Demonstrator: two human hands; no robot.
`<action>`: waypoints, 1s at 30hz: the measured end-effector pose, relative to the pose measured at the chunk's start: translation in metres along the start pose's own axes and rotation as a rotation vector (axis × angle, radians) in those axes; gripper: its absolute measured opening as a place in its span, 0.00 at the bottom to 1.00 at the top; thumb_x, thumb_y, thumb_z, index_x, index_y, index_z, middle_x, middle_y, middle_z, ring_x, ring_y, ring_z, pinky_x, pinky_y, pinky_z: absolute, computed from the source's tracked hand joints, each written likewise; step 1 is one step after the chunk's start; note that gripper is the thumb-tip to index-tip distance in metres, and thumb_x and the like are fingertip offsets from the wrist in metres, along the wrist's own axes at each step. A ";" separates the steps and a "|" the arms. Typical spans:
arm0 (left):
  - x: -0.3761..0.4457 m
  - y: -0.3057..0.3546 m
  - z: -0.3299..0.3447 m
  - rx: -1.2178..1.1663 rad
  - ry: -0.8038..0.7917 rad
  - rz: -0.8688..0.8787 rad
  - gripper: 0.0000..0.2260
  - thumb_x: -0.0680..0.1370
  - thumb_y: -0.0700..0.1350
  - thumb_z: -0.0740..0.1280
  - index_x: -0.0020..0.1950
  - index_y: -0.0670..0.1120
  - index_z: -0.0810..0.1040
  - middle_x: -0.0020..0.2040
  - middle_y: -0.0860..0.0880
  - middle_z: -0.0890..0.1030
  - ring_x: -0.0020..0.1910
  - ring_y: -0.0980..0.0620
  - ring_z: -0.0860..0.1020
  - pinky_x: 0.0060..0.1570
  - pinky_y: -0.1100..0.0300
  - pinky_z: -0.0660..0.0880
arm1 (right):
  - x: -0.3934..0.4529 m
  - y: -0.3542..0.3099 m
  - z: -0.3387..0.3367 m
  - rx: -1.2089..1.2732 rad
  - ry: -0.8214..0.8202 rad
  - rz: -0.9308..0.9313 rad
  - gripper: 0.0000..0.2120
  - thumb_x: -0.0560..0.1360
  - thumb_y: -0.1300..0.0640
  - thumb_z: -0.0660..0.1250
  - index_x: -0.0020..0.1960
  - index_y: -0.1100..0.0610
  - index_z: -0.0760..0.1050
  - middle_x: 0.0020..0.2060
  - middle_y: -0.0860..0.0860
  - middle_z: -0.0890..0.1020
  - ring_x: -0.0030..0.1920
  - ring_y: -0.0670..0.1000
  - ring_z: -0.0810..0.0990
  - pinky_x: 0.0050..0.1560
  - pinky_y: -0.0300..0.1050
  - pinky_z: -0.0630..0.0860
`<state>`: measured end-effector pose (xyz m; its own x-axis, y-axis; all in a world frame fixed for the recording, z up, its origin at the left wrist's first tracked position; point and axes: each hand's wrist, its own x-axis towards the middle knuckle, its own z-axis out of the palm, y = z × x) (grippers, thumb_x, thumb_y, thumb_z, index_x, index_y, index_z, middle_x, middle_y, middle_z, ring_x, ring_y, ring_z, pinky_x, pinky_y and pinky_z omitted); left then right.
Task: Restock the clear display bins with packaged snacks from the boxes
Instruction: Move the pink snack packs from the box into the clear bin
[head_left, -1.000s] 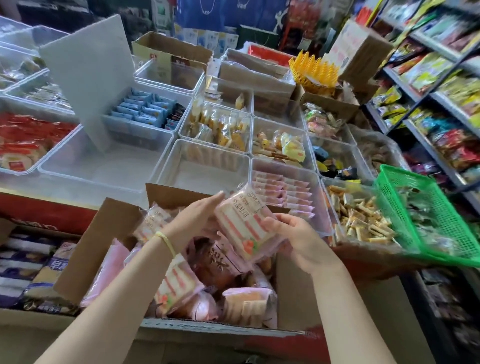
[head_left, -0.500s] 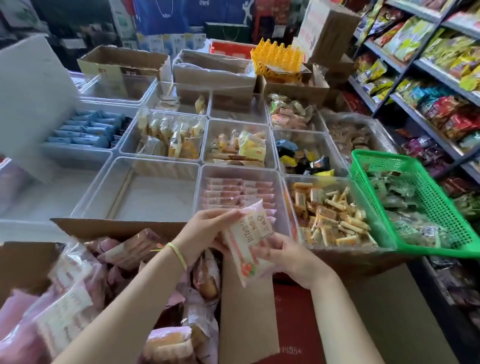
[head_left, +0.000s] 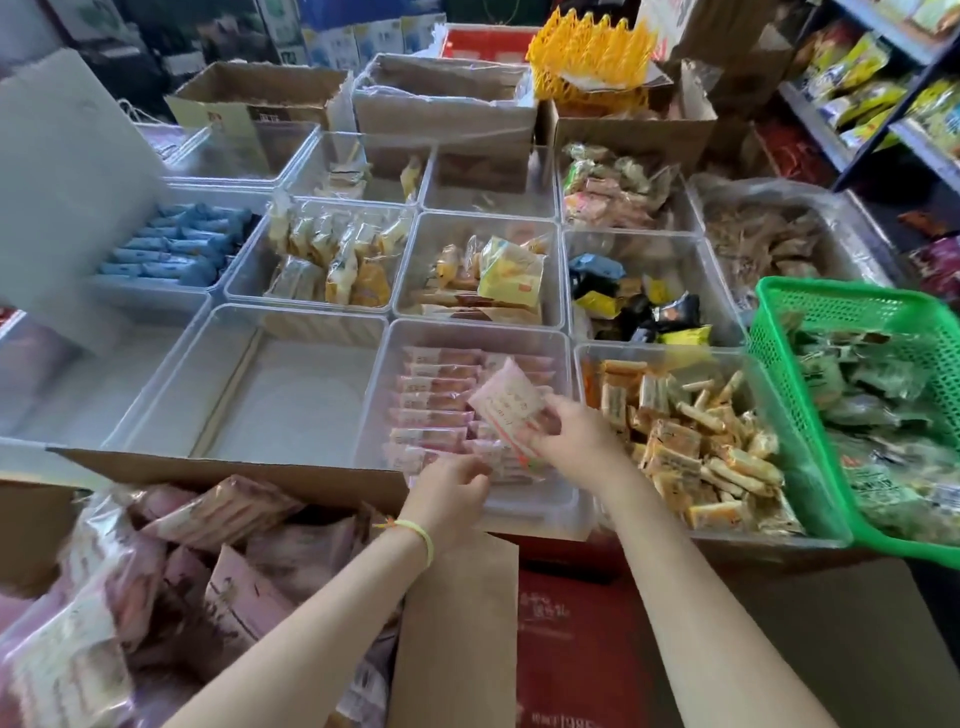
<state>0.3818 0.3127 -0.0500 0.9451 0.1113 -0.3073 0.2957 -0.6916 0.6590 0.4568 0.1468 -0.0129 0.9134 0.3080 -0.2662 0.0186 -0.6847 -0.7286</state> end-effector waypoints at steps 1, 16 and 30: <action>0.004 -0.002 0.005 0.154 -0.051 0.026 0.11 0.79 0.42 0.61 0.54 0.41 0.81 0.57 0.45 0.80 0.59 0.45 0.76 0.56 0.55 0.70 | 0.008 -0.003 0.002 -0.201 -0.024 -0.006 0.16 0.77 0.45 0.69 0.63 0.48 0.76 0.53 0.46 0.82 0.54 0.50 0.80 0.45 0.43 0.73; 0.024 -0.041 0.041 0.567 -0.187 -0.023 0.24 0.82 0.60 0.49 0.59 0.48 0.79 0.58 0.43 0.74 0.58 0.43 0.73 0.61 0.48 0.66 | 0.065 0.037 0.086 -1.074 -0.411 0.052 0.16 0.77 0.56 0.66 0.64 0.50 0.76 0.62 0.50 0.80 0.64 0.54 0.77 0.60 0.47 0.71; 0.044 -0.015 0.043 0.402 -0.343 0.044 0.13 0.82 0.44 0.53 0.63 0.43 0.71 0.58 0.40 0.76 0.56 0.40 0.76 0.56 0.46 0.74 | 0.078 0.050 0.093 -1.179 -0.241 -0.112 0.17 0.79 0.58 0.65 0.67 0.57 0.72 0.63 0.56 0.77 0.64 0.57 0.76 0.60 0.50 0.72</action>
<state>0.4126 0.2969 -0.1029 0.8355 -0.1172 -0.5368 0.1167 -0.9169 0.3817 0.4908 0.1977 -0.1290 0.7862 0.4333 -0.4405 0.5667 -0.7898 0.2345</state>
